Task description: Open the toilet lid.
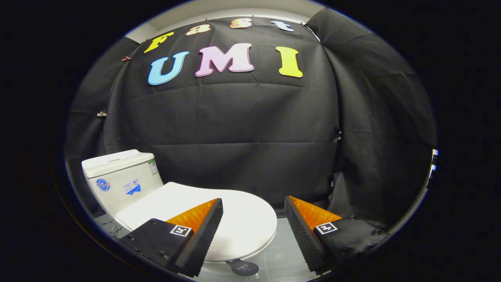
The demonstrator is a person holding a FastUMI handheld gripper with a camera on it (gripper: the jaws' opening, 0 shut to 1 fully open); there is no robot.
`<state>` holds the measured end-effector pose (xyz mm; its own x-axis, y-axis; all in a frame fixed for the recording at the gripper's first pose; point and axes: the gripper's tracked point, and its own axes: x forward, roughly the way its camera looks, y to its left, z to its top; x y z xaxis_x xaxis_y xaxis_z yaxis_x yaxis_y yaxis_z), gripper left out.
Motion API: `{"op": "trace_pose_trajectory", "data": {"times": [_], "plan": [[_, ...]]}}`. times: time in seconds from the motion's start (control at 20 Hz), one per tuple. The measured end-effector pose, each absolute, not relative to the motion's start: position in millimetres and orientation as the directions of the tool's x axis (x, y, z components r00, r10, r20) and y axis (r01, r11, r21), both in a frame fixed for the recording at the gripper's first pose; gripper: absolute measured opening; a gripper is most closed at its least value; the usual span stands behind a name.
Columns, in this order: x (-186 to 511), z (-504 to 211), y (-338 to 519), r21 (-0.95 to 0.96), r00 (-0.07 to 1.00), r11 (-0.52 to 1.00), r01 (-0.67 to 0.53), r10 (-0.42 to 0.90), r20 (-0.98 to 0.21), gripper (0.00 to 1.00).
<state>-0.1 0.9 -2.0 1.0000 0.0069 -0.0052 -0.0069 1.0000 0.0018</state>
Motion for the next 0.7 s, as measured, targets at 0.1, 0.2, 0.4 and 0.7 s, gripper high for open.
{"op": "trace_pose_trajectory", "data": {"times": [0.1,0.2,0.4,0.7], "plan": [[0,-3,1,0.004,1.0,1.0,-0.005,0.005,-0.008,0.98],[0,-1,0,0.006,1.0,1.0,-0.004,0.004,-0.006,0.98],[2,-7,-5,0.033,1.0,0.999,0.0,0.001,-0.031,0.98],[0,-21,-15,0.094,0.997,0.996,0.0,0.008,-0.083,0.98]]}}
